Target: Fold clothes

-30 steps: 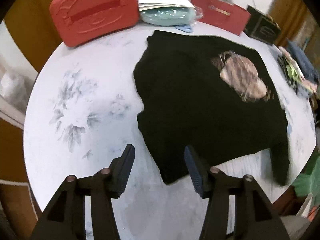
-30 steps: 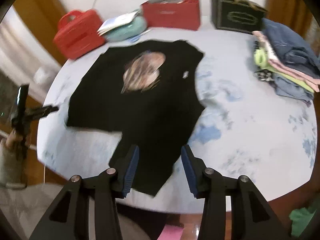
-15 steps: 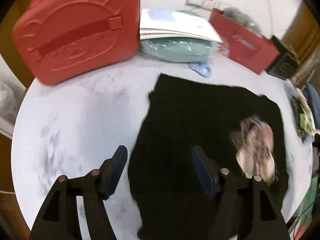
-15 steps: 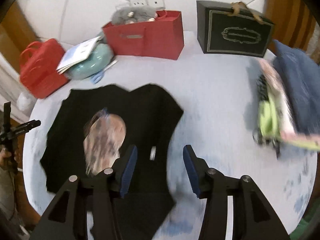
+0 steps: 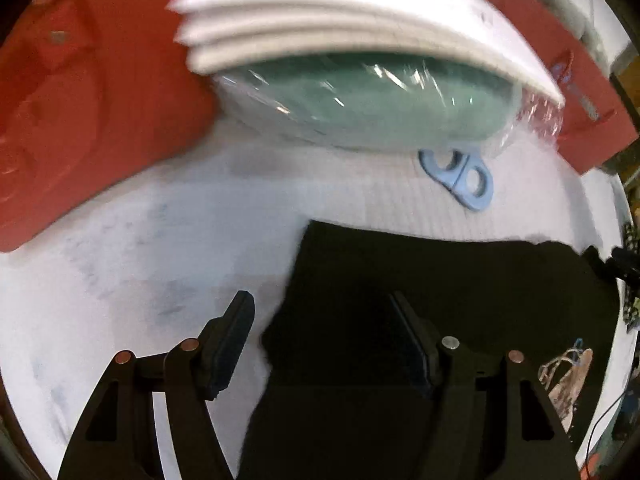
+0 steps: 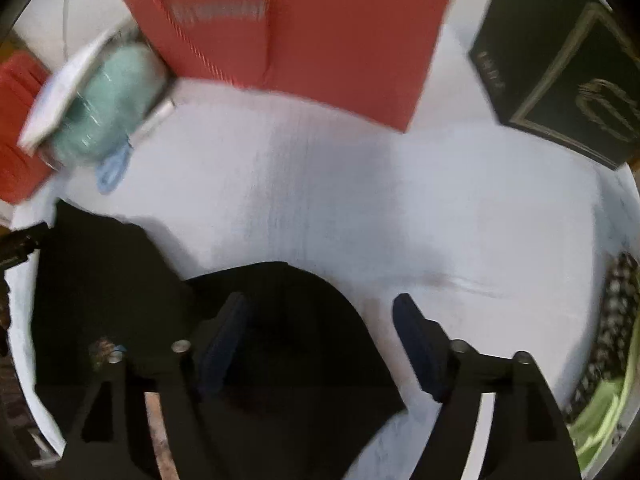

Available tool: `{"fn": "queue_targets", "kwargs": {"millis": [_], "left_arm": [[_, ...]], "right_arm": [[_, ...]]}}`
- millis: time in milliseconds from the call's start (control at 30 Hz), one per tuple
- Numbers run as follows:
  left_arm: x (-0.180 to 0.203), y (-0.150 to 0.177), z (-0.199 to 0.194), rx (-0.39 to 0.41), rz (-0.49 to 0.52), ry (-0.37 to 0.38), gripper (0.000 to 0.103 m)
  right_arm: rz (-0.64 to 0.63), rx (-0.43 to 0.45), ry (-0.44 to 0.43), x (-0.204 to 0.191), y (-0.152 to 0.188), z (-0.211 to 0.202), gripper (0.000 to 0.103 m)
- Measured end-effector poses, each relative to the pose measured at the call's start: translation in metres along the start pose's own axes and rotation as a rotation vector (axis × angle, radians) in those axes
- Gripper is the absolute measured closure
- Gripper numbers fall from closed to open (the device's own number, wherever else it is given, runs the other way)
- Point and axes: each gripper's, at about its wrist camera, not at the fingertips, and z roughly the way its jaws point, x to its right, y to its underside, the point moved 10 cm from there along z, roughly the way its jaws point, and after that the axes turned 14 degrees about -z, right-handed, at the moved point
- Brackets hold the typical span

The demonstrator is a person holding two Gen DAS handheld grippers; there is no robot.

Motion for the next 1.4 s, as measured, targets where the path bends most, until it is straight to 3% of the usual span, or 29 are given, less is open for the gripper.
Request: {"fn": "queue_targets", "kwargs": {"millis": [33, 100, 133, 200, 300, 333, 367, 400, 433, 467, 533, 633, 900, 1033, 1200, 1400], "left_arm": [[0.004, 0.0, 0.001, 0.017, 0.021, -0.009, 0.031], [0.01, 0.002, 0.002, 0.039, 0.066, -0.044, 0.049], [0.012, 0.002, -0.003, 0.06, 0.08, -0.063, 0.101], [0.015, -0.003, -0.023, 0.13, 0.078, -0.08, 0.098], [0.011, -0.016, -0.071, 0.286, 0.018, -0.059, 0.097], [0.004, -0.022, -0.084, 0.334, -0.03, -0.064, 0.093], [-0.001, -0.026, -0.086, 0.348, -0.052, -0.081, 0.082], [-0.005, -0.03, -0.086, 0.353, -0.066, -0.099, 0.067], [-0.01, -0.03, -0.082, 0.326, -0.072, -0.125, 0.042], [-0.013, -0.027, -0.078, 0.3, -0.077, -0.13, 0.039], [-0.016, -0.015, -0.08, 0.285, -0.07, -0.119, 0.039], [-0.023, 0.014, -0.084, 0.267, -0.048, -0.115, 0.039], [-0.067, 0.126, -0.077, 0.143, -0.051, -0.118, 0.039], [-0.085, 0.19, -0.073, 0.08, -0.062, -0.104, 0.039], [-0.088, 0.252, -0.067, 0.03, -0.084, -0.062, 0.039], [-0.068, 0.283, -0.063, 0.048, -0.056, -0.066, 0.036]], "right_arm": [[-0.018, -0.015, 0.008, -0.003, 0.0, 0.008, 0.029], [-0.08, -0.037, 0.036, -0.012, 0.0, 0.016, 0.056], [-0.123, -0.026, 0.041, -0.02, -0.003, 0.011, 0.094], [-0.113, 0.024, 0.054, -0.018, -0.006, -0.005, 0.093], [-0.022, 0.122, 0.076, 0.0, -0.01, -0.035, 0.093], [0.009, 0.154, 0.083, 0.006, -0.011, -0.045, 0.09], [0.039, 0.186, 0.09, 0.012, -0.012, -0.056, 0.066], [0.07, 0.219, 0.097, 0.018, -0.013, -0.066, 0.049], [0.101, 0.251, 0.104, 0.025, -0.014, -0.077, 0.038], [0.131, 0.283, 0.111, 0.031, -0.015, -0.087, 0.039], [0.181, 0.337, 0.123, 0.042, -0.014, -0.107, 0.042], [0.164, 0.329, 0.12, 0.037, 0.01, -0.12, 0.042], [0.174, 0.236, 0.026, 0.007, 0.123, -0.126, 0.041], [0.153, 0.168, -0.001, -0.021, 0.191, -0.114, 0.041], [0.158, 0.108, -0.011, -0.051, 0.248, -0.088, 0.041], [0.191, 0.111, -0.013, -0.072, 0.271, -0.066, 0.041]]}}
